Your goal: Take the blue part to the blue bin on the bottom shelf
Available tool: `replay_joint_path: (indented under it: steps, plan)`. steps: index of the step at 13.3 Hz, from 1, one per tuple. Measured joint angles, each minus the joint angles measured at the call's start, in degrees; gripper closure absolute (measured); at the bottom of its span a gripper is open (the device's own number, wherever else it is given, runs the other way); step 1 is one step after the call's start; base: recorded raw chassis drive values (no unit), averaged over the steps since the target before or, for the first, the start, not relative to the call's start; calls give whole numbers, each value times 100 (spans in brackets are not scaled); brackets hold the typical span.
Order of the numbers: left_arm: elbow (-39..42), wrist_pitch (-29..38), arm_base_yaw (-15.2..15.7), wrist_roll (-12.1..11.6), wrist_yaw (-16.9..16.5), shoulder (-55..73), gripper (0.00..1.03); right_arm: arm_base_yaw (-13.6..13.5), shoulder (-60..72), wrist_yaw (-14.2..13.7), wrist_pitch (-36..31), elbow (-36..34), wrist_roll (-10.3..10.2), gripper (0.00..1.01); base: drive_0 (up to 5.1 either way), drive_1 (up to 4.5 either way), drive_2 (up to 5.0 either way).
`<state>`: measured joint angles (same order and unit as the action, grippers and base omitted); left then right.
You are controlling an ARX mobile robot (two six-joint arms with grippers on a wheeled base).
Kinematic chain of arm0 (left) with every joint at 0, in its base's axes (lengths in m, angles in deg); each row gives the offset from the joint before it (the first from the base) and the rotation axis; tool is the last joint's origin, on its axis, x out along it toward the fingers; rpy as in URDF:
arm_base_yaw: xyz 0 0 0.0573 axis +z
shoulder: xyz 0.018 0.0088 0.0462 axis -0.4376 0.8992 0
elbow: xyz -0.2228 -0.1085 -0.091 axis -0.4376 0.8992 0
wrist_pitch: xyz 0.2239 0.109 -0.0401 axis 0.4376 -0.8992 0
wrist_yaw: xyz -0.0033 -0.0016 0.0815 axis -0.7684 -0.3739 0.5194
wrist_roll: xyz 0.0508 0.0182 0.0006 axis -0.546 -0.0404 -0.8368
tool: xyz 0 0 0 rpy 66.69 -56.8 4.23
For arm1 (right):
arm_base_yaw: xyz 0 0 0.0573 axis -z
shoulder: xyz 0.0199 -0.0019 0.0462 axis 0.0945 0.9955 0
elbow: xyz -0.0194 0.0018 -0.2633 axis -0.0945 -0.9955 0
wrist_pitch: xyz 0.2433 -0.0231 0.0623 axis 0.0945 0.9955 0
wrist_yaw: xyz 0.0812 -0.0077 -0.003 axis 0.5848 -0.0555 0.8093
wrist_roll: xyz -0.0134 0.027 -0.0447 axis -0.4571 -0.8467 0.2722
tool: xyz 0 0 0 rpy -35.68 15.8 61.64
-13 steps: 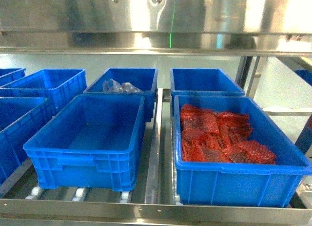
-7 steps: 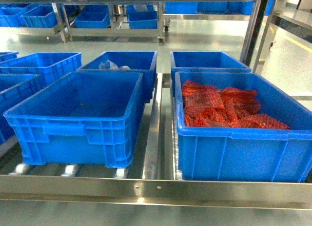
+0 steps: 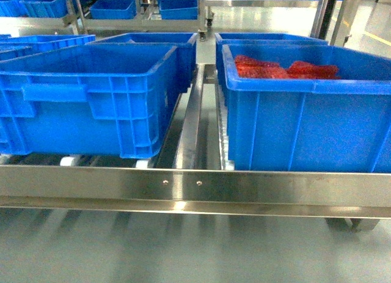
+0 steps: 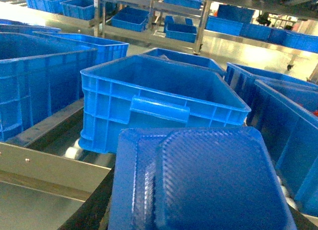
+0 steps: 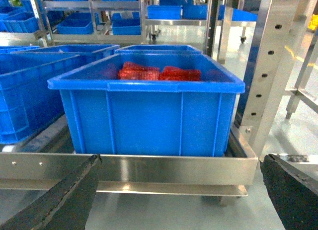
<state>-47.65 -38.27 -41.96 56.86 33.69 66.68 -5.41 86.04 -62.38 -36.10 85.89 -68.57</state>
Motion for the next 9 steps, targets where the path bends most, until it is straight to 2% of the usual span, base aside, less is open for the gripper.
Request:
replay_joint_path:
  steps: [7,9]
  plan:
    - [0,20,0,0,7,-2,60,0,0,-2,-11,0,0,3,0,0,0]
    - [0,37,0,0,4,-4,60,0,0,-2,-13,0,0,3,6,392,-381]
